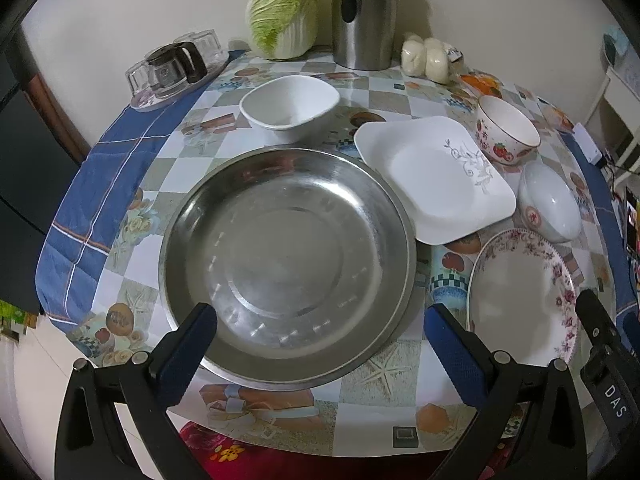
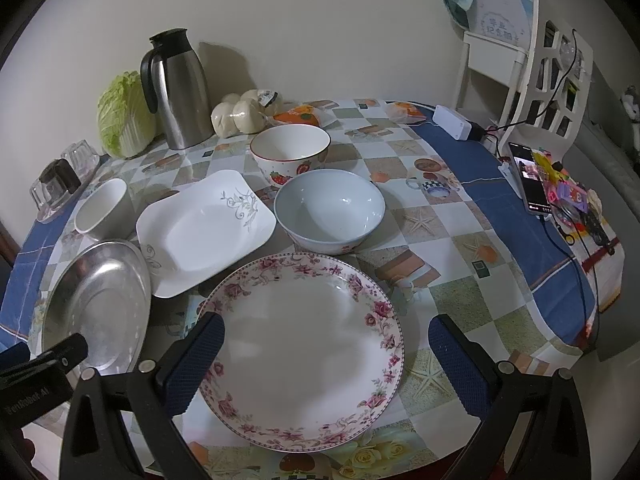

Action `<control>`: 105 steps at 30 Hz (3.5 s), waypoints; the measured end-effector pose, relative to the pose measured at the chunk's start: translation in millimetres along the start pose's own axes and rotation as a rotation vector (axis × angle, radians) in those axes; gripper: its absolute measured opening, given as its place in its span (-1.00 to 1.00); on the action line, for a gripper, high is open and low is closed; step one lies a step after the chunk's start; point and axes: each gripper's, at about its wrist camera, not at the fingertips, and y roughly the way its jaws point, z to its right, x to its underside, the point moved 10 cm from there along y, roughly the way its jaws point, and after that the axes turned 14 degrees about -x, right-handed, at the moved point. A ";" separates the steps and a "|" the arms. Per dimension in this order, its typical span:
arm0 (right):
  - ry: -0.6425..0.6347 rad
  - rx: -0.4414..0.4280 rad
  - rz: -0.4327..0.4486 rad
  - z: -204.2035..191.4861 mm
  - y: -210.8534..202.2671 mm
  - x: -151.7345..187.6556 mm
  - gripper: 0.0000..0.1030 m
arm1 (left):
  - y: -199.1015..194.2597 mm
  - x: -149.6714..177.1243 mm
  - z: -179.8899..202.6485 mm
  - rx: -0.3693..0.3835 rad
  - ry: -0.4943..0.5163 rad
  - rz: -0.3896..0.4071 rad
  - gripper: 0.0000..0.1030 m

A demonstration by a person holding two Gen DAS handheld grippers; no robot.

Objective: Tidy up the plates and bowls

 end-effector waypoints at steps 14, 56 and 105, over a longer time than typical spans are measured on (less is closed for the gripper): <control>0.003 -0.014 -0.002 -1.3 -0.3 0.3 1.00 | -2.8 -4.0 1.1 0.028 -0.009 0.019 1.00; -0.063 -0.220 0.073 -43.5 -3.0 -16.3 1.00 | 7.9 -23.4 -43.2 0.000 -0.186 0.056 0.99; -0.026 -0.422 -0.366 -156.2 116.3 59.1 -0.71 | 131.6 -2.9 -140.3 0.060 -0.426 -0.213 -0.63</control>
